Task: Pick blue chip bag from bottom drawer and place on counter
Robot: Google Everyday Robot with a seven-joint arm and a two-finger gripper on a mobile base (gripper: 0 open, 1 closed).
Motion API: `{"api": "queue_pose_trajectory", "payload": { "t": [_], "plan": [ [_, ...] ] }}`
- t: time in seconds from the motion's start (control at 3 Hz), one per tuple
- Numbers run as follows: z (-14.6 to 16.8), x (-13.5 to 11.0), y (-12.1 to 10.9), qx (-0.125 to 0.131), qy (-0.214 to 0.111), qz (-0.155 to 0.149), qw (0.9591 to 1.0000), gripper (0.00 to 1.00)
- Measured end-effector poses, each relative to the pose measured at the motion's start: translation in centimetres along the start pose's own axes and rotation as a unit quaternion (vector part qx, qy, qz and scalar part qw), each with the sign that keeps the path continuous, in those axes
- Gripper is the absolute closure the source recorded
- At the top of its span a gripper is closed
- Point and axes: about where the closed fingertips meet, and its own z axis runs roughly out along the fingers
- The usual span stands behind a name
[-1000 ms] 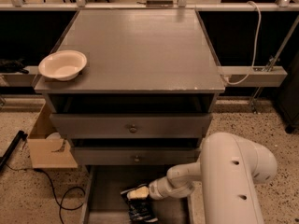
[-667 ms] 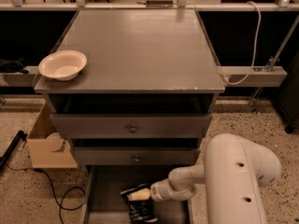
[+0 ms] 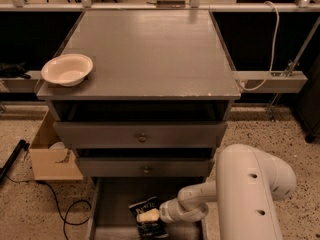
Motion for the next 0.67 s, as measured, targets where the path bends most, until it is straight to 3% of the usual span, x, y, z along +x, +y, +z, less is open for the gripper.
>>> {"api": "queue_pose_trajectory", "payload": {
  "t": [0.33, 0.67],
  "plan": [
    [0.8, 2.2, -0.4, -0.017, -0.008, 0.003, 0.9998, 0.00],
    [3.7, 3.9, -0.2, -0.026, -0.046, 0.007, 0.9986, 0.00]
  ]
}}
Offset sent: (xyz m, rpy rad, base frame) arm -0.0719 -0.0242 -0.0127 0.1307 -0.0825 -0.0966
